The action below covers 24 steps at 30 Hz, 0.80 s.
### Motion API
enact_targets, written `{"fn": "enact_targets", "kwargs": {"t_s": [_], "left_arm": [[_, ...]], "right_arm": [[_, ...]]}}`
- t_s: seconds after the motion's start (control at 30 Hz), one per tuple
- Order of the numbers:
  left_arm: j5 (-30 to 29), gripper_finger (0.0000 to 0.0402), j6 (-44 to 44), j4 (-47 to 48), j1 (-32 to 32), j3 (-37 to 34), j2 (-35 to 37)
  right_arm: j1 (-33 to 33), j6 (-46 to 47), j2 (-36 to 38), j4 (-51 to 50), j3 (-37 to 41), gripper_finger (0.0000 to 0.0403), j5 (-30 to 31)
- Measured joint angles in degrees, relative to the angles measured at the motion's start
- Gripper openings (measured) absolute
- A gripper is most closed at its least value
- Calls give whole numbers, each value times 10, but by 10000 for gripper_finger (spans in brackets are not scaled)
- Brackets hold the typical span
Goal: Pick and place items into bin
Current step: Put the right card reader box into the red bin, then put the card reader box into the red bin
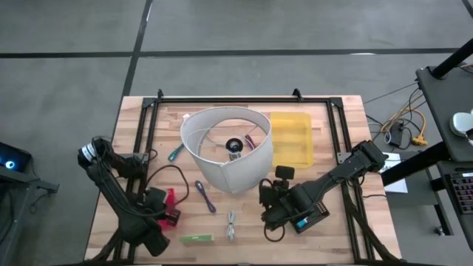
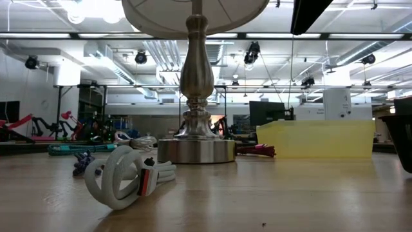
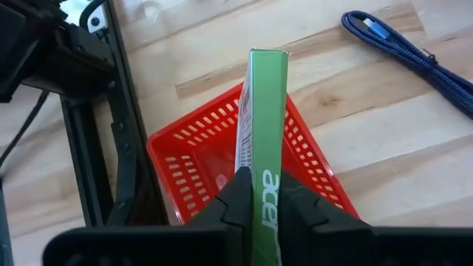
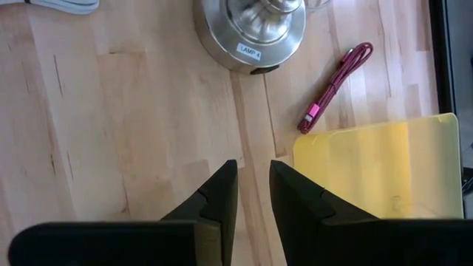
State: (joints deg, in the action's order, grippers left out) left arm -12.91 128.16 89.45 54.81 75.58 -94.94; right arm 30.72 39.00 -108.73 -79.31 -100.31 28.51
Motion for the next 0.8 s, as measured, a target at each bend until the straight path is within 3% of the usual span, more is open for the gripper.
{"fn": "enact_targets", "kwargs": {"t_s": [0.33,0.8], "left_arm": [[3,58,-43,-8,0,-7,3],[9,195,-76,1,0,-5,17]], "right_arm": [[0,-2,0,0,0,68,0],[0,-4,0,0,0,68,0]]}}
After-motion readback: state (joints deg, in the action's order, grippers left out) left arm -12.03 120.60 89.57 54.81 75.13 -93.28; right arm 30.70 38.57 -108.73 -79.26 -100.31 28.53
